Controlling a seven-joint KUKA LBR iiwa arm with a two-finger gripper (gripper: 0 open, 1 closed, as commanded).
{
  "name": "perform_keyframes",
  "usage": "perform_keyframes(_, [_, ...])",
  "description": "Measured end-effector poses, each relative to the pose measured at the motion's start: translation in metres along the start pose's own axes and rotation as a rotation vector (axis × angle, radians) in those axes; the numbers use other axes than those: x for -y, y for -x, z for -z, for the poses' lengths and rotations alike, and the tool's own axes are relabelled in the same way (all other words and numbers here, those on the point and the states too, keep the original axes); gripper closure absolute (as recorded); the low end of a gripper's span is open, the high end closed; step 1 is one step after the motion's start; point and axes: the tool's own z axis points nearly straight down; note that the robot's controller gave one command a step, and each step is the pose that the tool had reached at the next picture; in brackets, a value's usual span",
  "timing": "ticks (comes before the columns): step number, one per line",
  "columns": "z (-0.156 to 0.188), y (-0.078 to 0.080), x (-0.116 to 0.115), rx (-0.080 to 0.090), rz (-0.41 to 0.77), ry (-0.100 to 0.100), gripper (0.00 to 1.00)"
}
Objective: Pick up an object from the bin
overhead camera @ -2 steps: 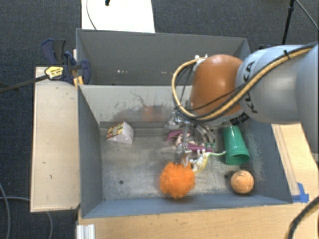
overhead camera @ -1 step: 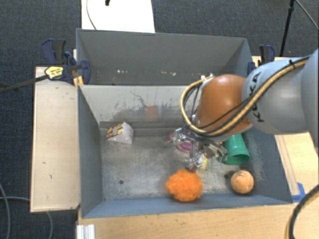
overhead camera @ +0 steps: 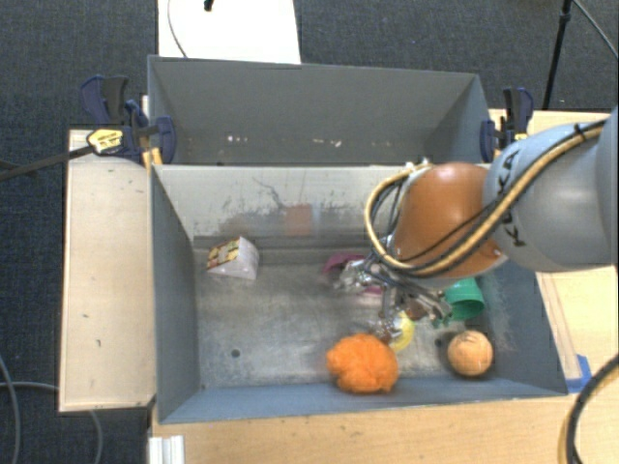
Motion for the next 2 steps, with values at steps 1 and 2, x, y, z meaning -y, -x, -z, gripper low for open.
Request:
perform_keyframes(1, [0.0120,-0.0190,0.0629,-0.017,0.175,0.003,1.00])
perform_keyframes(2, [0.0120,-0.0190,0.0628,-0.017,0.174,0.003,1.00])
